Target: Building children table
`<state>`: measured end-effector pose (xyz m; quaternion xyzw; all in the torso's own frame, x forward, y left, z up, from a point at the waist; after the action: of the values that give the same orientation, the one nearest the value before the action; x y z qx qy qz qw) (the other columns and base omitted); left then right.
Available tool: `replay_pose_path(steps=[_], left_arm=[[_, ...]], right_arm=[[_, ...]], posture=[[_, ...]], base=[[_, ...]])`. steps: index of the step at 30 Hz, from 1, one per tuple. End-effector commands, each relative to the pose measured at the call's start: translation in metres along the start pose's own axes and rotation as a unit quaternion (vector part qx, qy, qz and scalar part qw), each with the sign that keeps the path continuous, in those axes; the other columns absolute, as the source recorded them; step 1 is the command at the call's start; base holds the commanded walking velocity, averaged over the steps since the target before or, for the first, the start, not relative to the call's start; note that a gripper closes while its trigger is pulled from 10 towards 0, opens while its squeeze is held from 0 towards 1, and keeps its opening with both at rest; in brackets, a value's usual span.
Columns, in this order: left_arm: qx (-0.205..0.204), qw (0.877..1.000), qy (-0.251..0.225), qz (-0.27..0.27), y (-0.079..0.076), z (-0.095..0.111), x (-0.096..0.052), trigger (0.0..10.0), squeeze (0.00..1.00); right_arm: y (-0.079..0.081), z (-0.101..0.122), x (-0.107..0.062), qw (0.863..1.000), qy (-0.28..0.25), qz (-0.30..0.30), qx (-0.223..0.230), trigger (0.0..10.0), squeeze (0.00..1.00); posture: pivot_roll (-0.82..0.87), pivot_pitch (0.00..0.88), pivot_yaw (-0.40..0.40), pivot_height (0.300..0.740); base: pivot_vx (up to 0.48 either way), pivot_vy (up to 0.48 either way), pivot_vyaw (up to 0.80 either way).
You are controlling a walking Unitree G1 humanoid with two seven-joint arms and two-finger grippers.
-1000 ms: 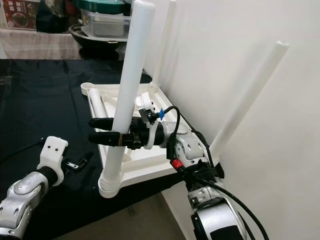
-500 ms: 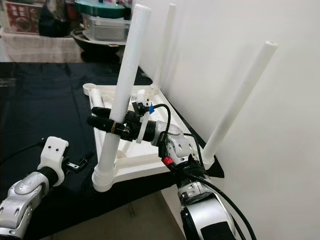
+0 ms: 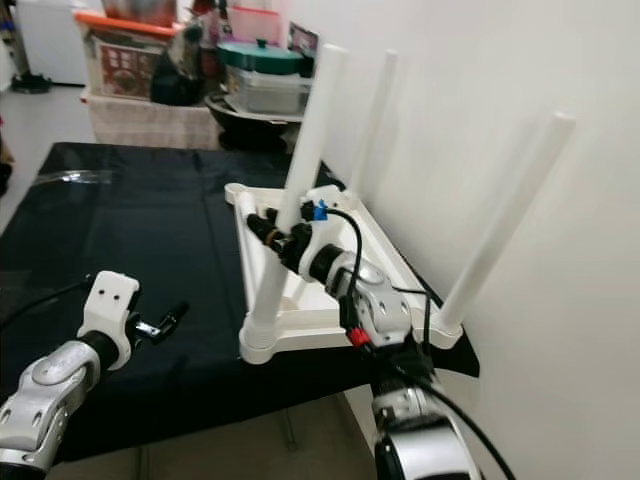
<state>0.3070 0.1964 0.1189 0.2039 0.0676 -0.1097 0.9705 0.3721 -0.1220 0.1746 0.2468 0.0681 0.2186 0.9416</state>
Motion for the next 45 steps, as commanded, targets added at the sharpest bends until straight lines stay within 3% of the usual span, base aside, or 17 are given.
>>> replay_pose_path(steps=[1, 3, 4, 10, 17, 27, 28, 29, 33, 34, 41, 45], left_arm=[[-0.002, 1.000, -0.002, -0.002, -0.004, 0.001, 0.005, 10.0, 0.00], [-0.002, 1.000, -0.002, -0.002, -0.004, 0.001, 0.005, 10.0, 0.00], [-0.002, 1.000, -0.003, -0.001, -0.003, 0.002, 0.005, 10.0, 0.00], [-0.002, 1.000, -0.003, 0.003, -0.003, 0.001, 0.006, 10.0, 0.00], [-0.002, 1.000, -0.002, 0.005, -0.002, 0.000, 0.006, 10.0, 0.00], [-0.002, 1.000, -0.001, 0.004, -0.005, -0.001, 0.007, 10.0, 0.00], [-0.002, 1.000, -0.001, 0.003, -0.005, -0.001, 0.008, 10.0, 0.00], [-0.001, 1.000, -0.002, 0.000, -0.007, 0.000, 0.008, 10.0, 0.00], [-0.001, 1.000, -0.003, -0.003, -0.008, 0.000, 0.009, 10.0, 0.00], [-0.001, 1.000, -0.004, -0.006, -0.010, 0.000, 0.009, 10.0, 0.00], [0.000, 1.000, -0.005, -0.014, -0.015, 0.001, 0.010, 10.0, 0.00], [0.001, 1.000, -0.005, -0.016, -0.015, 0.001, 0.011, 10.0, 0.00]], right_arm=[[-0.075, -0.039, -0.043, 0.965, 0.025, -0.262, -0.020, 0.0, 0.00], [-0.075, -0.039, -0.043, 0.965, 0.025, -0.262, -0.020, 0.0, 0.00], [-0.080, -0.036, -0.048, 0.955, 0.004, -0.296, -0.025, 0.0, 0.00], [-0.078, -0.043, -0.057, 0.939, -0.005, -0.342, -0.030, 0.0, 0.00], [-0.074, -0.043, -0.058, 0.934, 0.002, -0.354, -0.054, 0.0, 0.00], [-0.077, -0.041, -0.058, 0.926, -0.006, -0.374, -0.049, 0.0, 0.00], [-0.076, -0.041, -0.057, 0.927, -0.006, -0.372, -0.042, 3.0, 0.00], [-0.074, -0.041, -0.056, 0.929, -0.011, -0.369, -0.033, 4.9, 0.00], [-0.073, -0.041, -0.056, 0.930, -0.014, -0.367, -0.027, 4.9, 0.00], [-0.069, -0.042, -0.054, 0.935, -0.011, -0.353, -0.030, 10.0, 0.00], [-0.064, -0.044, -0.051, 0.942, 0.016, -0.335, -0.025, 10.0, 0.00], [-0.059, -0.038, -0.046, 0.952, 0.014, -0.303, -0.049, 10.0, 0.00]], posture=[[0.10, 0.000, -0.143, 0.740], [0.10, 0.000, -0.143, 0.740], [0.10, 0.000, -0.142, 0.740], [0.10, 0.000, -0.145, 0.740], [0.10, 0.000, -0.149, 0.740], [0.10, 0.000, -0.151, 0.740], [0.10, 0.000, -0.149, 0.740], [0.10, 0.000, -0.149, 0.740], [0.10, 0.000, -0.149, 0.740], [0.09, 0.000, -0.143, 0.740], [0.09, 0.000, -0.135, 0.740], [0.08, 0.000, -0.133, 0.740]], base=[[0.000, 0.000, 0.00], [0.000, 0.000, 0.00], [0.000, 0.000, 0.00], [0.000, 0.000, 0.00], [0.000, 0.000, 0.00], [0.000, 0.000, 0.00], [0.000, 0.000, 0.00], [0.000, 0.000, 0.00], [0.000, 0.000, 0.00], [0.000, 0.000, 0.00], [0.000, 0.000, 0.00], [0.000, 0.000, 0.00]])
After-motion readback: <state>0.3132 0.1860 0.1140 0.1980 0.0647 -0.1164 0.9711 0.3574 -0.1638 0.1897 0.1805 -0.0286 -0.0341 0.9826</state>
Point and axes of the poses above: a point about 5 cm out from each wrist's last joint towards the gripper, its own x axis pointing out of the wrist towards the gripper, its own z axis along the axis of the wrist's last joint, y = z × x, the point moved 1 cm from there along x, pointing out of the wrist towards the gripper, and after that the axes turned 14 degrees about x, right-handed, at the moved point
